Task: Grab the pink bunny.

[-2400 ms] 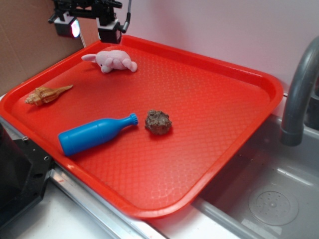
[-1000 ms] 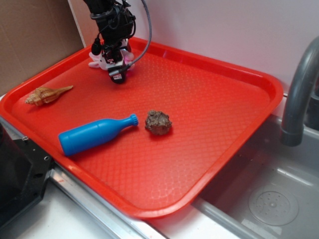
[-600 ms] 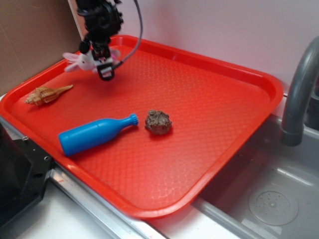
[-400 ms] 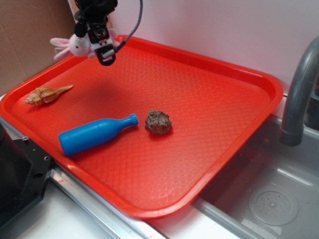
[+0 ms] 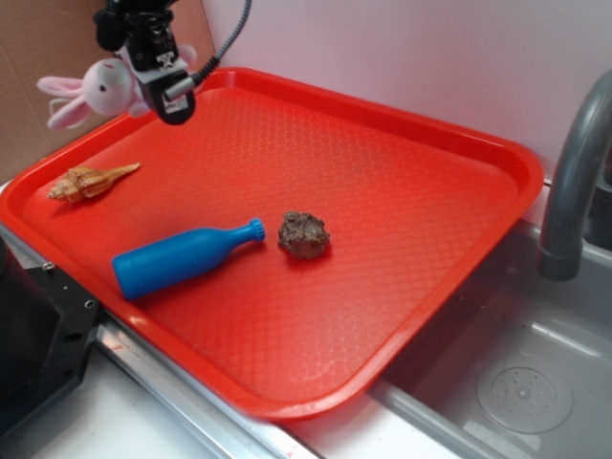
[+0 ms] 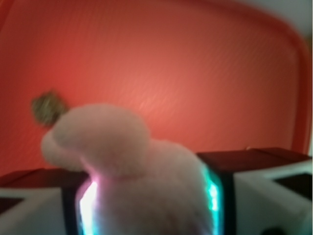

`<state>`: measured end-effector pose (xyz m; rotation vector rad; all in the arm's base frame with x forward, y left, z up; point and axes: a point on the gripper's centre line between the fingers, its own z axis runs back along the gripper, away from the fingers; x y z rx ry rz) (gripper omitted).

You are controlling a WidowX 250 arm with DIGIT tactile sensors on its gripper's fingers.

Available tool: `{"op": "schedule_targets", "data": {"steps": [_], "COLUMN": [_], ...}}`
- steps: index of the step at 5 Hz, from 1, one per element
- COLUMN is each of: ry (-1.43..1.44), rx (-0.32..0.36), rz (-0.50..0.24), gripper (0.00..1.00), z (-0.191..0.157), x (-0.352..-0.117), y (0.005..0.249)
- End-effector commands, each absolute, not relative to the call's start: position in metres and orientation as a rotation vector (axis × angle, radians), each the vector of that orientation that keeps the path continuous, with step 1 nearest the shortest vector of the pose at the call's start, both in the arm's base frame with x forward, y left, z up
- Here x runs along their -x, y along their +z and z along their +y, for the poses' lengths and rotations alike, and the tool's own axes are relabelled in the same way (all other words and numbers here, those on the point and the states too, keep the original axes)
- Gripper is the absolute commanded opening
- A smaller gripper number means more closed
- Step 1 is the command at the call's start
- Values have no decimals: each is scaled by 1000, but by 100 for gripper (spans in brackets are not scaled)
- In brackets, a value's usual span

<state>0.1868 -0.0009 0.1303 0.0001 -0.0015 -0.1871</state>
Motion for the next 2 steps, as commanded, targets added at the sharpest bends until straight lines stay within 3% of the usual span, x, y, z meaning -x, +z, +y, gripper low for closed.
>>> {"op": "schedule_targets", "data": {"steps": [1,2], "ry": [-43,44], "rx": [75,72], "rz": [-144,-99], "gripper": [0,0], "z": [30,44], "x": [-189,-194], "y": [172,167]}}
